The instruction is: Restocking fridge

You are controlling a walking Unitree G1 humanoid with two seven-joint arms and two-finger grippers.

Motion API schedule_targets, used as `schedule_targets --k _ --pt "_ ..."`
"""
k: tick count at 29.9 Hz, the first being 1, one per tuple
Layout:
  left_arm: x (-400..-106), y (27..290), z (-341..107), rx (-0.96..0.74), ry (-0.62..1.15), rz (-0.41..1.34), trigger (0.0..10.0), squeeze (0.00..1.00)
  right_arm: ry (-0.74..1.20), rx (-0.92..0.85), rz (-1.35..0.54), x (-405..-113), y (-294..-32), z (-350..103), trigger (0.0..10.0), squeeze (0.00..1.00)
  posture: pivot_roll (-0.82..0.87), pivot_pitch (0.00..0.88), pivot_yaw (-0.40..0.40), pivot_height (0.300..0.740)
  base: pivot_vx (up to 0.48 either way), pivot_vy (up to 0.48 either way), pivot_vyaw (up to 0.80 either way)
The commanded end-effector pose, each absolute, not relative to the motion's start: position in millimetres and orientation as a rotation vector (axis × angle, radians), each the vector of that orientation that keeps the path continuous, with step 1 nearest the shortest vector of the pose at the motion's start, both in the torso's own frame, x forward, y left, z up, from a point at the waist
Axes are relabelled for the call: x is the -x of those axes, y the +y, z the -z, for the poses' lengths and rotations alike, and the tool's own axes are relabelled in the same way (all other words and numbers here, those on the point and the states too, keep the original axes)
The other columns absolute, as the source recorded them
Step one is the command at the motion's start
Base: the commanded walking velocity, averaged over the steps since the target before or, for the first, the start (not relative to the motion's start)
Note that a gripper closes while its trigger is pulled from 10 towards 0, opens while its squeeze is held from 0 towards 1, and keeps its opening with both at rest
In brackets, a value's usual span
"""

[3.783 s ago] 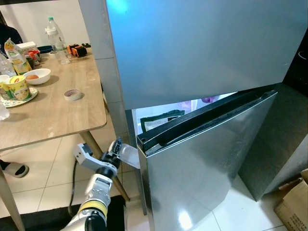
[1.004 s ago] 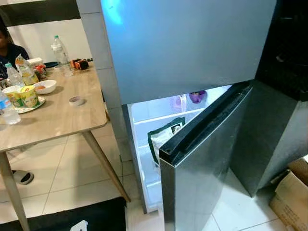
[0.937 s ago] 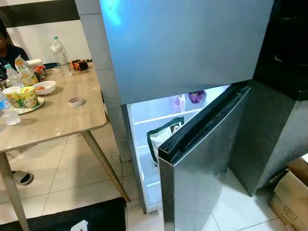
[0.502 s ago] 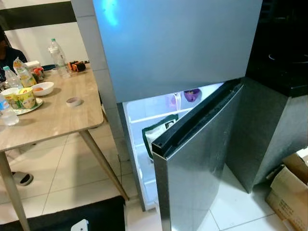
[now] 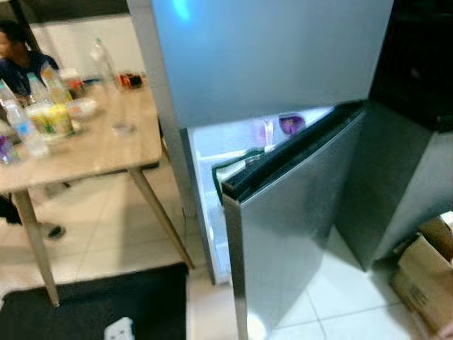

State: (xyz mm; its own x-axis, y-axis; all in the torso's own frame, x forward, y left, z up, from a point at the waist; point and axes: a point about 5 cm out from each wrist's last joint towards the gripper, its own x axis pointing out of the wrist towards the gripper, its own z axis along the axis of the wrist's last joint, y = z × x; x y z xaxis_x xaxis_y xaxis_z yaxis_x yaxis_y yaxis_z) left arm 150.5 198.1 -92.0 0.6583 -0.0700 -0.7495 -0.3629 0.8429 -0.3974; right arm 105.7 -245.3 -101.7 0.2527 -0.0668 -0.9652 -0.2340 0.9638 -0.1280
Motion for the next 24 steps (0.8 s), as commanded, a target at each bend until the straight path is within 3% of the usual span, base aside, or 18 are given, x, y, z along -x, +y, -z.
schedule_targets --k 1,10,18,24 --pt "-130.2 194.9 100.8 0.583 0.932 -0.189 10.0 0.00 1.298 0.262 -0.127 -110.8 -241.0 101.4 10.0 0.00 -0.09 0.017 0.011 0.740 0.000 0.000 0.00" --pt "-130.8 200.4 98.9 0.603 0.890 -0.203 10.0 0.00 1.298 0.259 -0.127 -110.9 -241.0 101.4 10.0 0.00 -0.09 0.017 0.011 0.740 0.000 0.000 0.00" --pt "-136.2 203.4 96.4 0.555 0.884 -0.176 10.0 0.00 1.296 0.256 -0.132 -111.5 -240.7 101.2 10.0 0.00 -0.09 0.014 0.009 0.740 0.000 -0.428 0.00" --pt "-141.2 204.2 94.4 0.587 0.852 -0.198 10.0 0.00 1.293 0.257 -0.135 -112.7 -240.2 101.0 10.0 0.00 -0.09 0.013 0.010 0.740 0.000 0.000 0.00"
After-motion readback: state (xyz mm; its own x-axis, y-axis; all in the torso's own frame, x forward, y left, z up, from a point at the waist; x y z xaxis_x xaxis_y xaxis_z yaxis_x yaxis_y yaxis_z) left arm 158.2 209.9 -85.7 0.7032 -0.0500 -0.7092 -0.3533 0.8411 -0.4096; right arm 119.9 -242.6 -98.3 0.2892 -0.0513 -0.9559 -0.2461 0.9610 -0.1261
